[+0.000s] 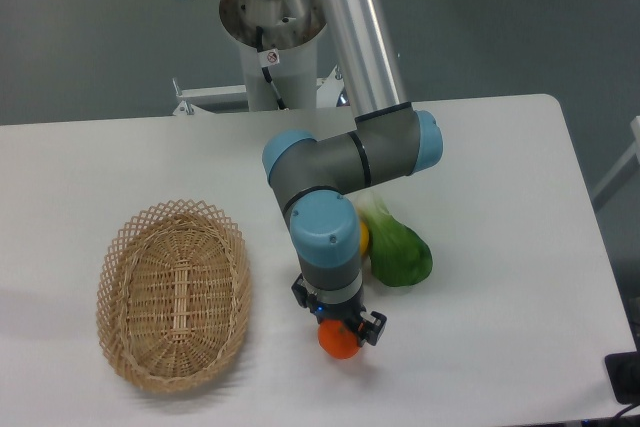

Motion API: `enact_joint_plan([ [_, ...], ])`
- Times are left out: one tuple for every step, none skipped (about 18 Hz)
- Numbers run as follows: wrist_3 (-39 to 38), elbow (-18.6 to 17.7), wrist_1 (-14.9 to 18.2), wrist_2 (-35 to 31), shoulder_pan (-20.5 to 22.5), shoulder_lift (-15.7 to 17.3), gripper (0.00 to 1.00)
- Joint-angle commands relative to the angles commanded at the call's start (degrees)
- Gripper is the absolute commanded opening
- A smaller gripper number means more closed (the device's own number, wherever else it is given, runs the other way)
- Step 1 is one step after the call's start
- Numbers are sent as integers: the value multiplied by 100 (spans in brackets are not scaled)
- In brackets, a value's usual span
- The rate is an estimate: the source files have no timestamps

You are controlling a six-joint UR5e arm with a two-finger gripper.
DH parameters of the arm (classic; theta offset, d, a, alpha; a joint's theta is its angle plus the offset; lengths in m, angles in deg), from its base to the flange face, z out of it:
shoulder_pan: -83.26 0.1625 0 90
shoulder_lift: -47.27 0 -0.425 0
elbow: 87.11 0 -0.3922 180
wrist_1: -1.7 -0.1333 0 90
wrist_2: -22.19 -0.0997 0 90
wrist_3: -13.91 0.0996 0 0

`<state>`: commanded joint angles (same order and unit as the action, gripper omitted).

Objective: Place the orange on the table

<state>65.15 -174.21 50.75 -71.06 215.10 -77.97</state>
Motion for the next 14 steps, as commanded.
enact_joint_plan([
  [9, -9, -35, 0, 0, -9, 56],
  [0, 0, -35, 0, 0, -18, 56],
  [-9, -9, -53, 0, 0, -26, 56],
  [-9, 0, -53, 0, -17, -53, 56],
  [-9, 0, -70, 0, -52, -70, 56],
  [-9, 0, -79, 0, -53, -70, 56],
  [-17, 0, -88, 0, -53, -79, 57],
  [-17, 0, -97, 0, -53, -79, 57],
  [-17, 0, -97, 0, -53, -88, 58],
  [-17, 0, -114, 0, -53, -88, 58],
  [-17, -9, -123, 0, -62, -88, 58],
  [-17, -9, -123, 0, -62, -88, 59],
  [-17, -9, -123, 0, -53, -88, 60],
  [-17, -9, -123, 0, -62, -88, 60],
])
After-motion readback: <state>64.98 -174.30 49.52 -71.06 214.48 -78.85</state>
